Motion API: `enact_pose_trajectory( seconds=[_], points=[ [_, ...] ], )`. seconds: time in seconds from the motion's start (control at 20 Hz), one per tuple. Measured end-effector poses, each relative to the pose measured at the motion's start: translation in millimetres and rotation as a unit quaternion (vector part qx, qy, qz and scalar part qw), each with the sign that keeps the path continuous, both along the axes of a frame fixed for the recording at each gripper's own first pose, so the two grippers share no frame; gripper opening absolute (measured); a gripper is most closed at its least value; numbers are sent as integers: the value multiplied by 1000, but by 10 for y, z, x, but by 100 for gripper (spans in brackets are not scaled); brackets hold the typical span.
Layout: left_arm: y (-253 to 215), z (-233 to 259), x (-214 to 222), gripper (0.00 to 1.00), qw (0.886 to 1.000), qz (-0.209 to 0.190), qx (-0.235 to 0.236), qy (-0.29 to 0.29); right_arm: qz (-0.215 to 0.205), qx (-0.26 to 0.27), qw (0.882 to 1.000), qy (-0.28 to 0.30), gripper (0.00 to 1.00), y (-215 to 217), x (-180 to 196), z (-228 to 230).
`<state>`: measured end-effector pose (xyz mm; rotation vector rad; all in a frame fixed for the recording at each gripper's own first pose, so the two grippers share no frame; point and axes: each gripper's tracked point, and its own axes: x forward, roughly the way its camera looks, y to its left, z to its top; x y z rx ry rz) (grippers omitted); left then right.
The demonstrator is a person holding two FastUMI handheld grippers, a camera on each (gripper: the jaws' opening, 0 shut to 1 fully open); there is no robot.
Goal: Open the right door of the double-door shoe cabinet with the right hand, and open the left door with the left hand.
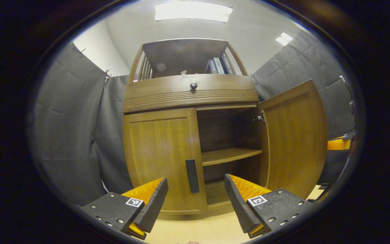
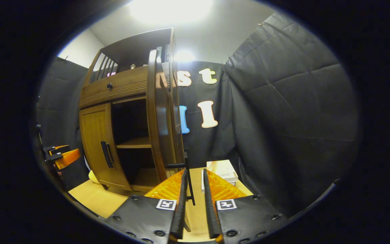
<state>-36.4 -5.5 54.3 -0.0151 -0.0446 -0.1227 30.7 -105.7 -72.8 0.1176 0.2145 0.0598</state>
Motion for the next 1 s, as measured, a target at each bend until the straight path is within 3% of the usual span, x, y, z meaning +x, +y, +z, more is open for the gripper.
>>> enact_pose_trajectory(
  seconds=[0.2, 1.0],
  points=[
    [16, -16, 35, 97, 1000, 10, -1, 9, -16, -41, 999, -27, 94, -95, -242, 203],
    [124, -89, 183, 96, 999, 30, -6, 38, -85, -34, 996, 3, 96, -353, -826, 104]
  ],
)
